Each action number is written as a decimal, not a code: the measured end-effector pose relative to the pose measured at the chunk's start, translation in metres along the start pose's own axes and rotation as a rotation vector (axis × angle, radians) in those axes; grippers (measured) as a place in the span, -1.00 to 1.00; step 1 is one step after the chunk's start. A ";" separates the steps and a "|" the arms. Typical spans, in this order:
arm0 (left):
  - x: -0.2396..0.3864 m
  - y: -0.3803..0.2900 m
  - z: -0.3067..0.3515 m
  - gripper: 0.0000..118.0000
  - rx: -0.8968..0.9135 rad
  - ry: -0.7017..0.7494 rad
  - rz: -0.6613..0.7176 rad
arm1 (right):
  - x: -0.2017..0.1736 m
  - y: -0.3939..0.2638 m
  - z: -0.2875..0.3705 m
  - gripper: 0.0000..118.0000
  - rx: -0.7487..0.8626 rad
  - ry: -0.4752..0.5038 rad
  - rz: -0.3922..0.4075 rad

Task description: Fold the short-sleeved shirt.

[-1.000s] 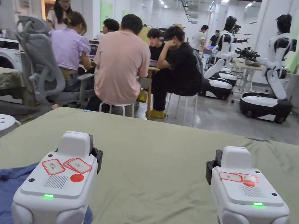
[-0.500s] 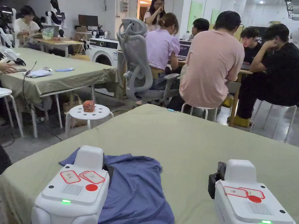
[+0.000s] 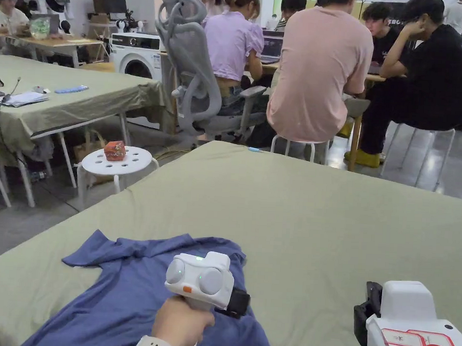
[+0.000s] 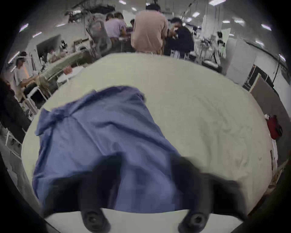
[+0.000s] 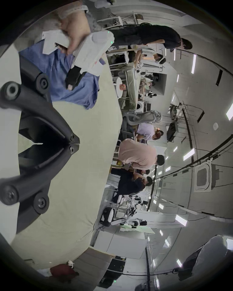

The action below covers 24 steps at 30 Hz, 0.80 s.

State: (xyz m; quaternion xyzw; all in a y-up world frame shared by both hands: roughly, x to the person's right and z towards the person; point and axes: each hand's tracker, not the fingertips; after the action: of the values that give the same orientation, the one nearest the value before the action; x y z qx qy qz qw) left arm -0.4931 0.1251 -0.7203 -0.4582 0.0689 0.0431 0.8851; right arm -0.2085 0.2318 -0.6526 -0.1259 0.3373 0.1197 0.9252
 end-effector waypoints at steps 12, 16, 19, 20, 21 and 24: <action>-0.042 -0.006 -0.027 -1.00 -0.002 -0.100 0.049 | 0.041 -0.029 0.017 -1.00 -0.035 -0.058 -0.053; -0.016 0.011 0.021 -1.00 0.134 -0.065 -0.034 | 0.055 -0.032 0.041 -1.00 -0.015 -0.078 -0.066; 0.023 0.034 0.068 -1.00 0.247 -0.098 -0.097 | 0.073 -0.032 0.065 -1.00 -0.006 -0.125 -0.089; 0.045 0.037 0.089 -1.00 0.284 -0.130 -0.113 | 0.083 -0.033 0.076 -1.00 0.002 -0.139 -0.103; 0.061 0.042 0.103 -1.00 0.313 -0.181 -0.128 | 0.091 -0.034 0.085 -1.00 0.008 -0.156 -0.113; 0.141 0.060 0.149 -1.00 0.399 -0.295 -0.220 | 0.118 -0.036 0.127 -1.00 0.034 -0.238 -0.134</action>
State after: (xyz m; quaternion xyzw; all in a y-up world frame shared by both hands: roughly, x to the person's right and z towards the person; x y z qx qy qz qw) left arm -0.3500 0.2830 -0.7061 -0.2680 -0.1038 -0.0013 0.9578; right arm -0.0347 0.2541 -0.6300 -0.1173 0.2178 0.0662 0.9667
